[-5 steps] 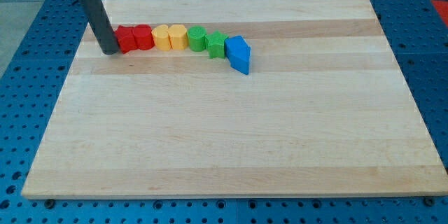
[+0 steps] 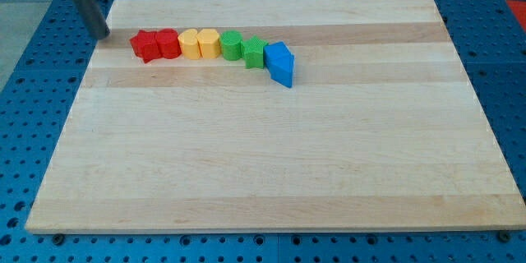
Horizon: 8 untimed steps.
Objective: Nudge red star down a bit
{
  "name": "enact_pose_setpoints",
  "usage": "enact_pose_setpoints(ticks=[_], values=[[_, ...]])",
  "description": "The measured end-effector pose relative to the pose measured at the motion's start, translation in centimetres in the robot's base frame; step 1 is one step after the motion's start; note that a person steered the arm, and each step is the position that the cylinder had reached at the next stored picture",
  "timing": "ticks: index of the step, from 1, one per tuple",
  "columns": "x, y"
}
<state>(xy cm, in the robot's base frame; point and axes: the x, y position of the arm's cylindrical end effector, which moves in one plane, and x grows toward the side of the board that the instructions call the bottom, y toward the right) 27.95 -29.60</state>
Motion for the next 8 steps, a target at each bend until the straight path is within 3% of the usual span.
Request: enact_pose_setpoints(ticks=[4,8], values=[[0.0,6.7],[1.5,9.0]])
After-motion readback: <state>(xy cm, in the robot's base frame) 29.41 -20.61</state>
